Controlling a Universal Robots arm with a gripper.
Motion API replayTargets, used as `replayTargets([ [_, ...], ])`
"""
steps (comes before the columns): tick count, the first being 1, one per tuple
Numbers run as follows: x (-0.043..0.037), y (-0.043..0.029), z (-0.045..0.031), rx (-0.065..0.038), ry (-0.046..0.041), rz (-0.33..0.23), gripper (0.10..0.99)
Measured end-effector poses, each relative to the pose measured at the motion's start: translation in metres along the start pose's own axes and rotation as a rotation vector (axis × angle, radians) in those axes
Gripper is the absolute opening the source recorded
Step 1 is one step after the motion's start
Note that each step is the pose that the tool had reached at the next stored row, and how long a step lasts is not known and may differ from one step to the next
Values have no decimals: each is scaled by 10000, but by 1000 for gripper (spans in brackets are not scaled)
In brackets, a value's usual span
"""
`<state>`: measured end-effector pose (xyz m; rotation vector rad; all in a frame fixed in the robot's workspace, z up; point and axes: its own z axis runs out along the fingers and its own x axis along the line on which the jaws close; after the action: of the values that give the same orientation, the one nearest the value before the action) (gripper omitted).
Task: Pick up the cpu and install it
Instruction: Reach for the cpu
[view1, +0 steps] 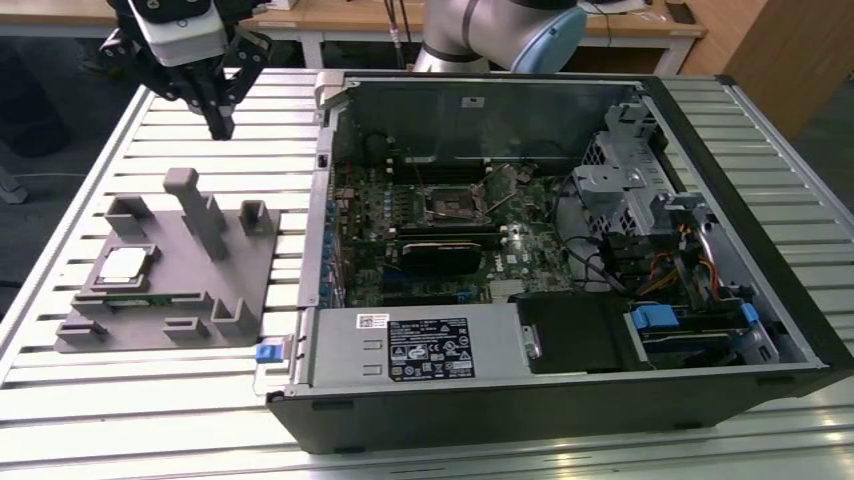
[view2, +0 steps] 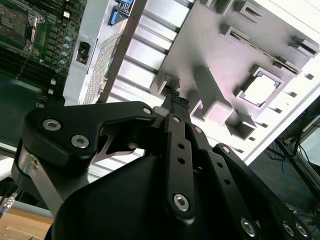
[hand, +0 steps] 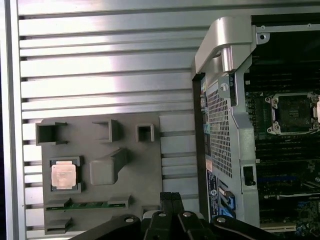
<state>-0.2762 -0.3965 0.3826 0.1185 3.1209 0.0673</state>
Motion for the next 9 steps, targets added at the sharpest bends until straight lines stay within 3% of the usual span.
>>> replayTargets([
  [9,80,-4,4,0,2,0,106],
])
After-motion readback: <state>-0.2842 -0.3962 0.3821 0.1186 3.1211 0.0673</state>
